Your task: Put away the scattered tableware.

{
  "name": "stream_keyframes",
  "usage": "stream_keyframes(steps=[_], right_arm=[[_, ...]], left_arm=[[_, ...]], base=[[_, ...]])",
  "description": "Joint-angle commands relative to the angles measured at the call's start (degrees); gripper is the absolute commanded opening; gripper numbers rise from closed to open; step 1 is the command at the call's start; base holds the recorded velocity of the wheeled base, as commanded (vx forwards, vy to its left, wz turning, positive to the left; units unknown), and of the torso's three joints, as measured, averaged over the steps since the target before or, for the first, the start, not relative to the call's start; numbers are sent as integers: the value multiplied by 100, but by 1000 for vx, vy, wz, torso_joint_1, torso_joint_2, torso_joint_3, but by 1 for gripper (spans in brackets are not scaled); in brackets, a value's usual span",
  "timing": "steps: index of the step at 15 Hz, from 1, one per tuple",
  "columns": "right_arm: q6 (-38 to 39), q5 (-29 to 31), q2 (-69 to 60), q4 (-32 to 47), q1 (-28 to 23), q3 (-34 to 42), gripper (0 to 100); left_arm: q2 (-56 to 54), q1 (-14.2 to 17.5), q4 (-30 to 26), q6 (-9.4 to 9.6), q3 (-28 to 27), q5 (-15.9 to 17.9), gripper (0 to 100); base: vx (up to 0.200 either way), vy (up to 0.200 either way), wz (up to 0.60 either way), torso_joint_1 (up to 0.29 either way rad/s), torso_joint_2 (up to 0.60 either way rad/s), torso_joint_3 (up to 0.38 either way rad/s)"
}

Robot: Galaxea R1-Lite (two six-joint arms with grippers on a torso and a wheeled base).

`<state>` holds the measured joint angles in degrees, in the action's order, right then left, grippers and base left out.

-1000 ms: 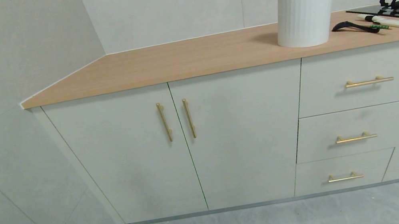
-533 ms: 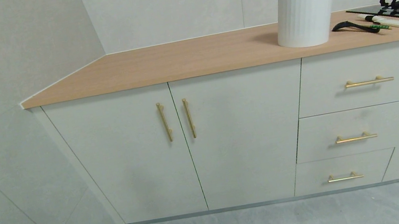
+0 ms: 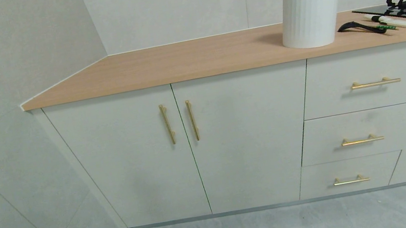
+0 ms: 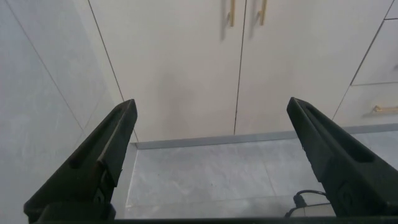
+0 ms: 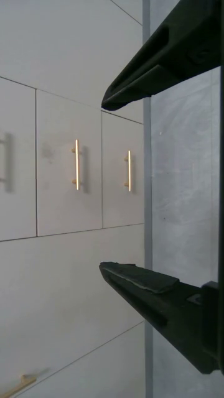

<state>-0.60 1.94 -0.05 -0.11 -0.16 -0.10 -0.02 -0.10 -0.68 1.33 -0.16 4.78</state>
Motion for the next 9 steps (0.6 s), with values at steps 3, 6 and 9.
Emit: stream_keyframes(steps=[3,6,9], right_arm=[[-2,0,14,2,-2,1,100],[-2,0,14,2,7,1,100],[16,0,14,2,-2,1,100]], left_arm=[[2,1,-2,-1,-2,-3,100],[2,1,-2,-1,-2,-3,100],[2,1,-2,-1,-2,-3,100]], base=[[0,0,0,0,0,0],[0,0,0,0,0,0],[0,0,0,0,0,0]])
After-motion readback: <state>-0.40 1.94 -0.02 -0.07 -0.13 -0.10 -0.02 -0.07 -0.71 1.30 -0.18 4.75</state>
